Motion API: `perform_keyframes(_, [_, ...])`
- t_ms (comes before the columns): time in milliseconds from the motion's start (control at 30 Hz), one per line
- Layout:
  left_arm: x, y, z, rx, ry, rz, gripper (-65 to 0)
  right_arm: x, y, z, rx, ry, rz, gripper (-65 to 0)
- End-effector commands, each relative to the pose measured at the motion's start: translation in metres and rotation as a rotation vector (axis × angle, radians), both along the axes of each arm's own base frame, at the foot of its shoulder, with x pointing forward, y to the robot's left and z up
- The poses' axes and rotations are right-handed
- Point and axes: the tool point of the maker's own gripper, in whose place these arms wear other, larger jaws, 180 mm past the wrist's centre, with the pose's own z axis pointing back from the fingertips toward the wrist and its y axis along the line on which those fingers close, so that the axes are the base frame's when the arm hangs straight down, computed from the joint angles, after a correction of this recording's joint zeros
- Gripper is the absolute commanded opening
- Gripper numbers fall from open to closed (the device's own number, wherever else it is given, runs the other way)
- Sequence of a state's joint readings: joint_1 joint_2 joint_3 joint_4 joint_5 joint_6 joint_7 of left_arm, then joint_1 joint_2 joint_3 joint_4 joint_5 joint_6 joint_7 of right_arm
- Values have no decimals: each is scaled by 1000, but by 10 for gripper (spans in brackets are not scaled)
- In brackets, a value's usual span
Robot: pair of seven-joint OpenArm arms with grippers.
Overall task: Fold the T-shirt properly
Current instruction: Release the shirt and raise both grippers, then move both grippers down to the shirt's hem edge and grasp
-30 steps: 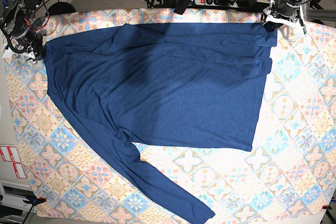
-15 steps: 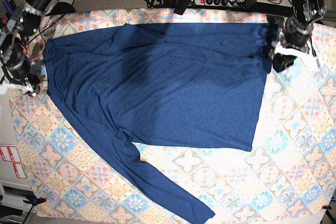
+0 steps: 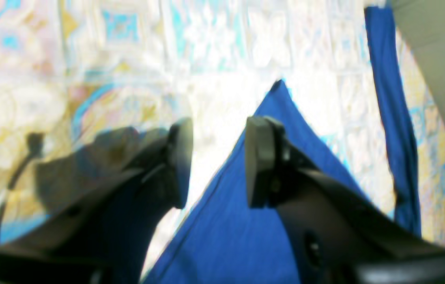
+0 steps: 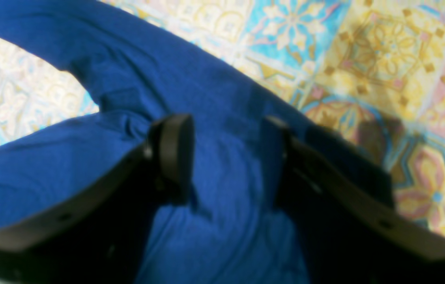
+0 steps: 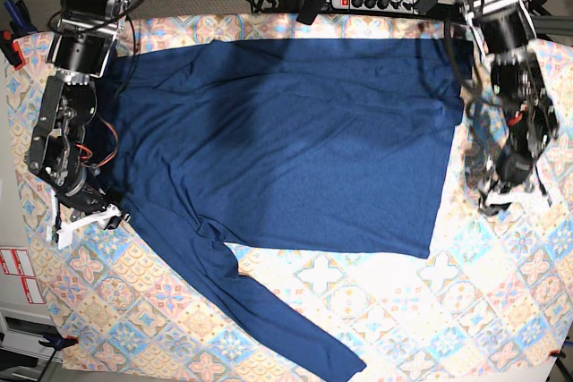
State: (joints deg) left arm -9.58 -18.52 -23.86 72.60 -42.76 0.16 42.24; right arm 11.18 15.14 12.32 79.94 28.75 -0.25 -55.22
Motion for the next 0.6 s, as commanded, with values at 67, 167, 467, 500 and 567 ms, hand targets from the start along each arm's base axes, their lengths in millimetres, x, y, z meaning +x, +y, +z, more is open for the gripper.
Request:
perform_keyframes(67, [31,5,-5,-13,27,11,-434,12,-8,17,-19,-47,-5,-385])
perform_keyframes(167, [56,-9,-13,19,42,-18,-434,12,-7,17,-19,-48,-3,-386])
perform_keyframes(467, [100,-62,-49,133,76,-91,-434,13,-5,25,-27,-73,4,-386])
perform_keyframes(500, [99,-62,-53,142,82,-86,-434,13,-4,28,-30,-78,9,-386])
perform_keyframes(567, [97,-69,-62,153,82,-79,-434,8,-3,26,-34,-74,14,-386])
